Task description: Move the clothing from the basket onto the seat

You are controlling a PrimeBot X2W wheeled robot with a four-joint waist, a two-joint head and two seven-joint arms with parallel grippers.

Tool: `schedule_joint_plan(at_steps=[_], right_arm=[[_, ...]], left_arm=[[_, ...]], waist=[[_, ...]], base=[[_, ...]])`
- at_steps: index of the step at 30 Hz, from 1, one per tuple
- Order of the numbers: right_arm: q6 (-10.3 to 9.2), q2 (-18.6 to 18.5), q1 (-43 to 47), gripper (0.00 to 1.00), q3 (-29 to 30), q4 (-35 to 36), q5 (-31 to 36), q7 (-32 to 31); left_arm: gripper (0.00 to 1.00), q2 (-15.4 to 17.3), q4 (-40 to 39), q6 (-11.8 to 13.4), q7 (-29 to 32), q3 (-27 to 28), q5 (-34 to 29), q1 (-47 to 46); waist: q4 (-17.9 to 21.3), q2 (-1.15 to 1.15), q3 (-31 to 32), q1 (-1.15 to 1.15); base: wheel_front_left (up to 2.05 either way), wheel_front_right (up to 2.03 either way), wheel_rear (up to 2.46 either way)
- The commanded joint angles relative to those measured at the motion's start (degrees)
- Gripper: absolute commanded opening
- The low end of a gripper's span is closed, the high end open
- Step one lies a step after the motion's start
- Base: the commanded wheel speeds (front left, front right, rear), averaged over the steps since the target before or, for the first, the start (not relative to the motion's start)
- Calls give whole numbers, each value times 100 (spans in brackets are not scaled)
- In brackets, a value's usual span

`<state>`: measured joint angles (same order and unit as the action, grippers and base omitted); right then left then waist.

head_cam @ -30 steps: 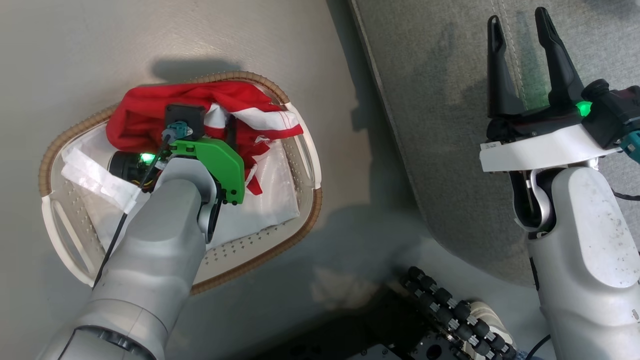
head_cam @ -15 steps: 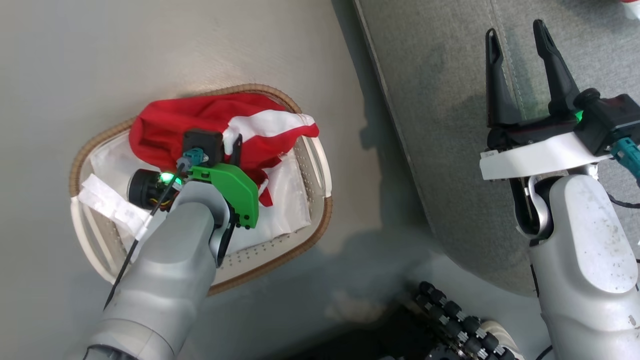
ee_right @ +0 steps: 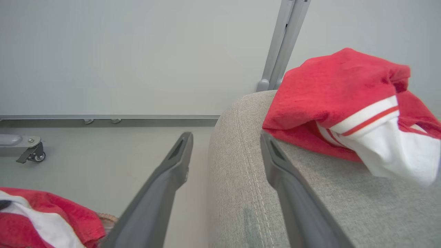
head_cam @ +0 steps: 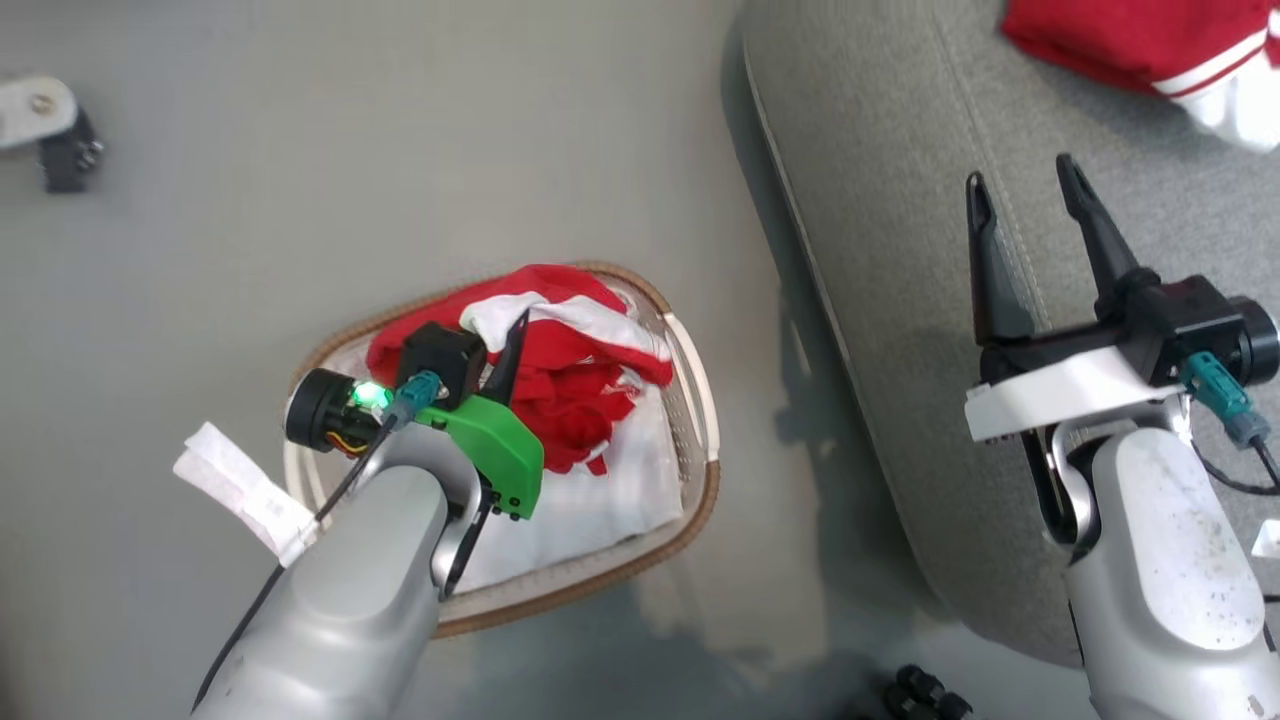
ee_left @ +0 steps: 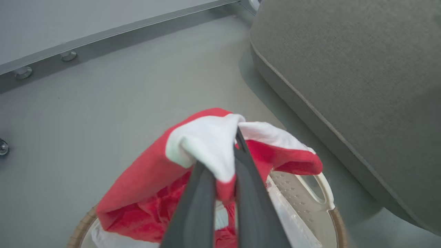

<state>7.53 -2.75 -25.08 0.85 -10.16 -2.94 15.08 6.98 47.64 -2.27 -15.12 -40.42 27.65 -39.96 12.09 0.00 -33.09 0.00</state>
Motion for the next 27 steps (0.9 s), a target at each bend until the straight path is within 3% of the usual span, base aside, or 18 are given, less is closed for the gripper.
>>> schedule_joint_plan(at_steps=[1, 10, 27], right_arm=[[-8, -26, 185, 100, 37, -54, 47, 14], [-8, -25, 780, 100, 45, -262, 118, 14], [-8, -24, 1254, 100, -157, -373, 254, 14]], left_arm=[[0, 62, -190, 21, -2, 25, -139, 206], [0, 217, -971, -170, -3, -120, -650, 404], [0, 422, -1700, -348, 75, -77, -1008, -1058]], waist=[[-511, 0, 865, 0], [-800, 0, 1911, 0], [-928, 0, 2918, 0]], base=[[0, 0, 0], [0, 0, 0], [0, 0, 0]])
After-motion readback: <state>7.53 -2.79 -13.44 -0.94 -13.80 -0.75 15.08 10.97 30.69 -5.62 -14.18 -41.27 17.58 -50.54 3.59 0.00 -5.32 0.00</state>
